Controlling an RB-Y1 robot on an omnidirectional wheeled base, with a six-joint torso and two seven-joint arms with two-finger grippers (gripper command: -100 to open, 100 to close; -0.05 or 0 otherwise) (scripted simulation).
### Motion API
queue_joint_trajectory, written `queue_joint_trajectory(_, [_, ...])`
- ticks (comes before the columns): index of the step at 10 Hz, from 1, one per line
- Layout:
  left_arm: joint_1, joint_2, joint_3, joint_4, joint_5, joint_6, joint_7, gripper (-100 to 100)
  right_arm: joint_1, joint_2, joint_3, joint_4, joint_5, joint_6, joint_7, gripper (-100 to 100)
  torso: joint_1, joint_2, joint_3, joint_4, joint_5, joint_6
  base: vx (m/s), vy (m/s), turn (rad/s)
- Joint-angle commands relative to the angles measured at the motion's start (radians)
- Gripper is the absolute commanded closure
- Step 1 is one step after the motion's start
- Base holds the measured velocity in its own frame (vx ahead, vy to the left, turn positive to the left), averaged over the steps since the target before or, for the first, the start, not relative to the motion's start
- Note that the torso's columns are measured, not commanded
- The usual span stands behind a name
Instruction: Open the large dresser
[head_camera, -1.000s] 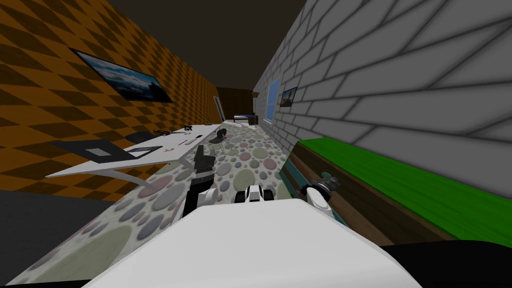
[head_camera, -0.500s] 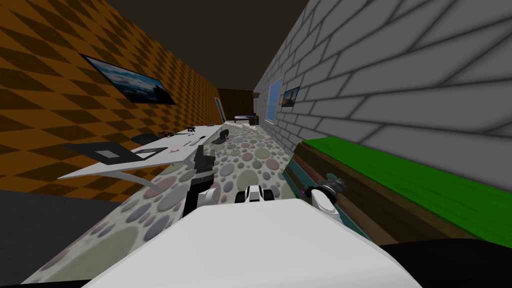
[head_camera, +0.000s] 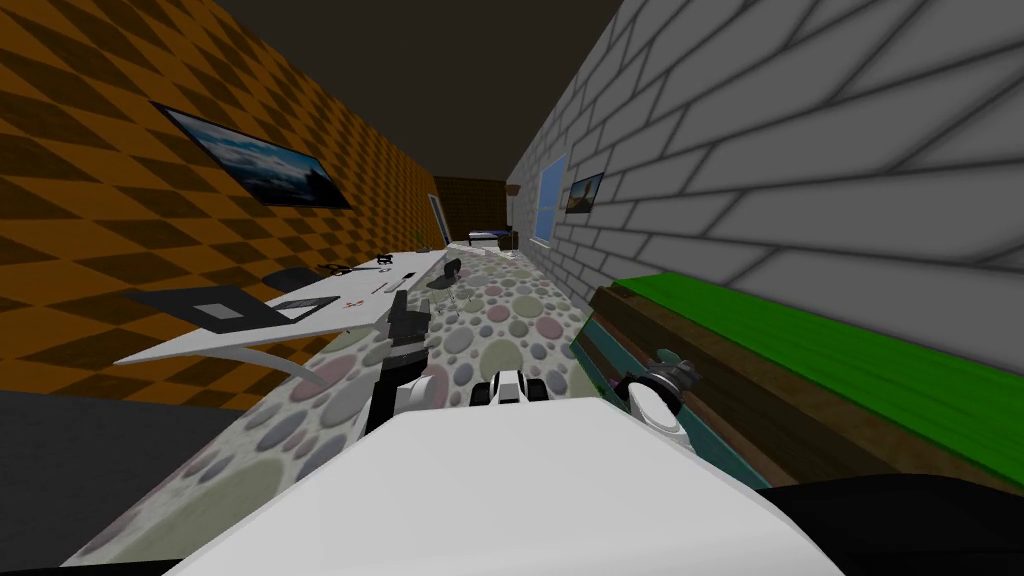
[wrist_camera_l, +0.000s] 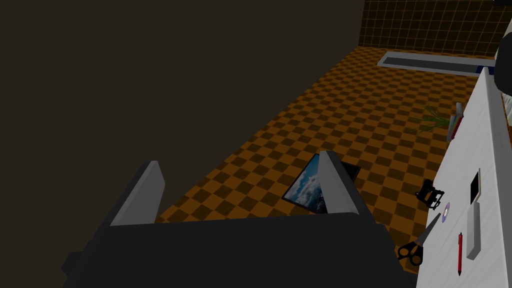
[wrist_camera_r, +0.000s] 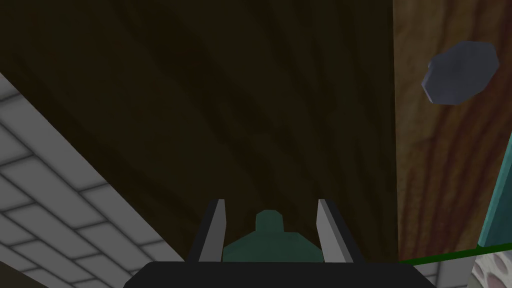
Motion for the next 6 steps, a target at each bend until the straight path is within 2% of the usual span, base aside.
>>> queue_joint_trajectory(1, [0.000,0.000,0.000,0.000,0.000,0.000,0.000,0,0.017,-0.007,0.008,-0.002,0.002,-0.022,-0.018,100,-0.001,-0.001,-0.001,0.000,0.000,-0.001,0.008,0.239,-0.039])
queue_joint_trajectory(3, [0.000,0.000,0.000,0.000,0.000,0.000,0.000,0,0.018,0.000,0.007,-0.006,0.004,-0.013,-0.014,100,-0.009,0.000,-0.002,0.001,0.002,0.000,-0.009,0.119,-0.025])
queue_joint_trajectory(6, [0.000,0.000,0.000,0.000,0.000,0.000,0.000,0,0.020,0.007,0.015,-0.019,0.006,-0.017,-0.006,100,-0.002,0.001,0.000,0.001,0.001,0.000,-0.045,0.188,0.000])
